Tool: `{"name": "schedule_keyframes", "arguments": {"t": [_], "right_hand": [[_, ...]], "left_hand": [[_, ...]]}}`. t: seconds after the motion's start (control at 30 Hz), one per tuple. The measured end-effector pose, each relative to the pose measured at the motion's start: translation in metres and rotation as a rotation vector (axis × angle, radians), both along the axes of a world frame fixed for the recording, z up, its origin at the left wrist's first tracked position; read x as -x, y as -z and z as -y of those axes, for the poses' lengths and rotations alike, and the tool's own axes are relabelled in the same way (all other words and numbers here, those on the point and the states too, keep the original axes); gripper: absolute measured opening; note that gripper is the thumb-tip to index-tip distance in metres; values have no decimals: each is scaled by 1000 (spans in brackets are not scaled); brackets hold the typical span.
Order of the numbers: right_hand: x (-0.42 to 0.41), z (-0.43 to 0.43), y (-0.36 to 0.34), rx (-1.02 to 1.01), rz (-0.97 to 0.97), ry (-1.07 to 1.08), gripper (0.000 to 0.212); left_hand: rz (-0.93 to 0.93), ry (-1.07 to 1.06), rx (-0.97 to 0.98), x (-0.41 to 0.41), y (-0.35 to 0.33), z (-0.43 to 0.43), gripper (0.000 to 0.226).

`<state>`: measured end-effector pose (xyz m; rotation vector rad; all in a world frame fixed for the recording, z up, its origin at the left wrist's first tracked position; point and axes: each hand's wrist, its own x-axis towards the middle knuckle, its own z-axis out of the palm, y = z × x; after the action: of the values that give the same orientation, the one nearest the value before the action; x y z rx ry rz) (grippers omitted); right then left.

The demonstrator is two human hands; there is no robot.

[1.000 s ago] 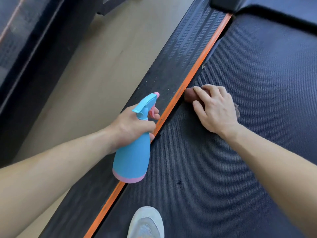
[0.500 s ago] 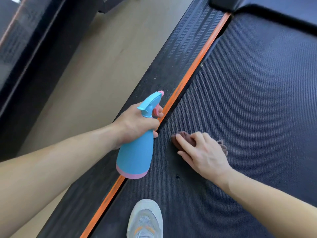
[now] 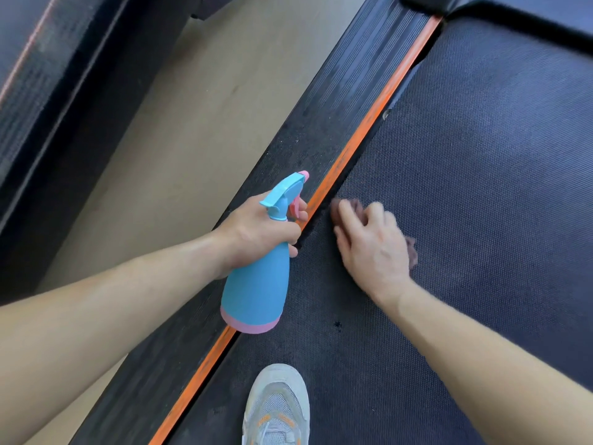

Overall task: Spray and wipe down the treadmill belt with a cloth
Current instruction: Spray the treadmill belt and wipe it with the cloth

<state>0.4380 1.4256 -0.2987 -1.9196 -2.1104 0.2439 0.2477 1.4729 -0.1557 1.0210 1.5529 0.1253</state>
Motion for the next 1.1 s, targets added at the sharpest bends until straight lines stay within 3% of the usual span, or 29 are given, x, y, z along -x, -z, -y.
{"name": "schedule_keyframes", "arguments": {"t": [0.07,0.17,0.33,0.4,0.6,0.7,0.8,0.97,1.1], "right_hand": [[0,26,2,24,3,-170,42],[-27,-3,6,-73,115,-367,39],[-42,-65,2,-10,115,151,39],[-20,-43,3,31,57,214,40],[-2,67,10,-3,23,-294,40],[-27,66,8,-17,86,-311,39],[-55,63,8,-2,112,-51,41],[-70,76,-3,231,-43,769,49],[-43,103,-2,218,-90,821,54]], "left_hand": [[2,-11,-2,-2,-1,-1,44],[13,-1,-10,-4,-1,2,49],[-11,44,18,-3,6,8,59],[-23,56,29,-3,6,9,58],[-13,45,16,-6,2,13,48],[-37,108,16,-11,2,18,59],[-73,174,33,-19,-1,21,65],[-99,265,31,-35,-11,23,64],[-114,287,0,-49,-16,23,66]]}}
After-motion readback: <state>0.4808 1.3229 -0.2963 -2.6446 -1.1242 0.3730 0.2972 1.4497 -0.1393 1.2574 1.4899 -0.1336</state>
